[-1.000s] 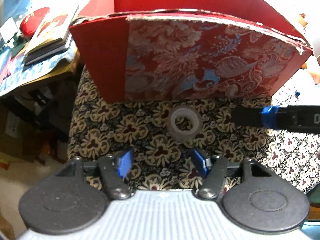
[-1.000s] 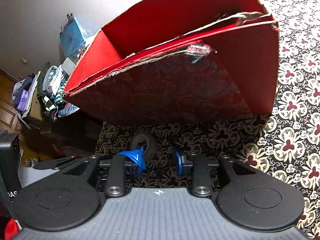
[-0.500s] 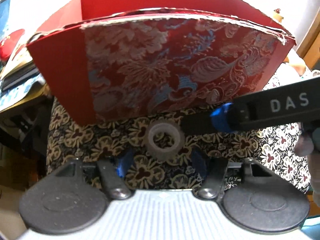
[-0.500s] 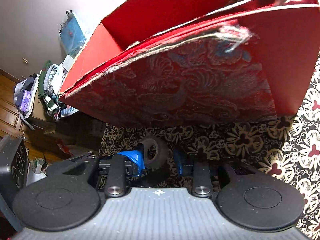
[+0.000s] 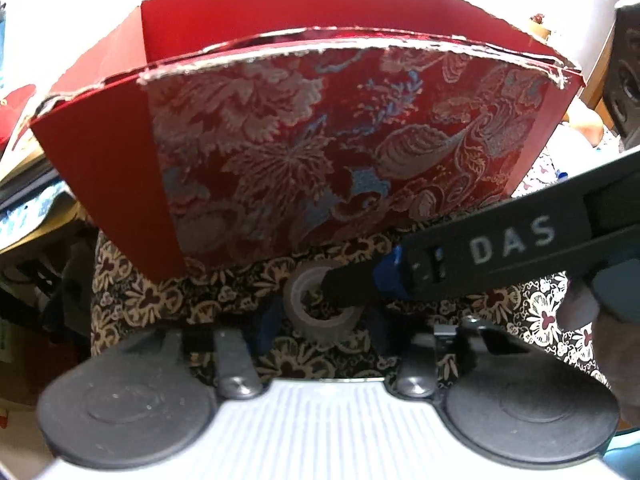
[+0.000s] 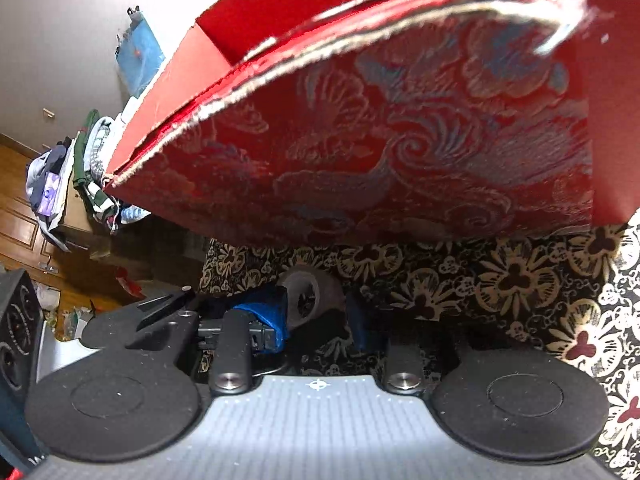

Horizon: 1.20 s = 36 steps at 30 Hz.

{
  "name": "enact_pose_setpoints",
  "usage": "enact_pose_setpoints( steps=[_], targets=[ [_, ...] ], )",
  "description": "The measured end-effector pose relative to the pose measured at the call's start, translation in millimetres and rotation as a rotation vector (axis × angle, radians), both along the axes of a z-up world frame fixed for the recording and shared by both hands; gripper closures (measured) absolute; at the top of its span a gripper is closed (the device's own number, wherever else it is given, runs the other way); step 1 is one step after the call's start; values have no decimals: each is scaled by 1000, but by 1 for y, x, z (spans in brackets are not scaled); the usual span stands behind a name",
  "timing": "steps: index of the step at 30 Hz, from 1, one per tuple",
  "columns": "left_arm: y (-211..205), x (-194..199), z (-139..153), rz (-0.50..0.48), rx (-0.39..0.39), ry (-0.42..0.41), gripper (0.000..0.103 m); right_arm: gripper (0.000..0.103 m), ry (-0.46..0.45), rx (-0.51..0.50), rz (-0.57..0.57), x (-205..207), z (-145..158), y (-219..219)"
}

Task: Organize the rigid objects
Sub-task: 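Lower the right tool to the clear tape roll and close on it, then lift the tape roll with the right tool and carry it into the box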

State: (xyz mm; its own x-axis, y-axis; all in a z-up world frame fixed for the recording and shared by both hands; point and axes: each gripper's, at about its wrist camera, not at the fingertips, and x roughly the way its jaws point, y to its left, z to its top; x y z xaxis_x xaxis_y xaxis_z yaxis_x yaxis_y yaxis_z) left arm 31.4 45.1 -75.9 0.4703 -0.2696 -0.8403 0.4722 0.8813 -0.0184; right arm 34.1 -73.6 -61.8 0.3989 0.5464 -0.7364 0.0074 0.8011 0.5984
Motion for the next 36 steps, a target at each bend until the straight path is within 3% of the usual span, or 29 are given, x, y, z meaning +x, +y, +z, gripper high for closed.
enact_pose_setpoints(
  steps=[14,26,36],
  targets=[
    [1,-18,14,-25,-14,-13,61,91,-19,2,-2,-7,9,-11],
    [-64,-39,52,-283,-58,-62,62,91,-62,-13,-210,-65,45,-88],
    [-116,-52,105,-443,-158,-159,62,91,-217,-44,-357,-102,102,-127]
  ],
)
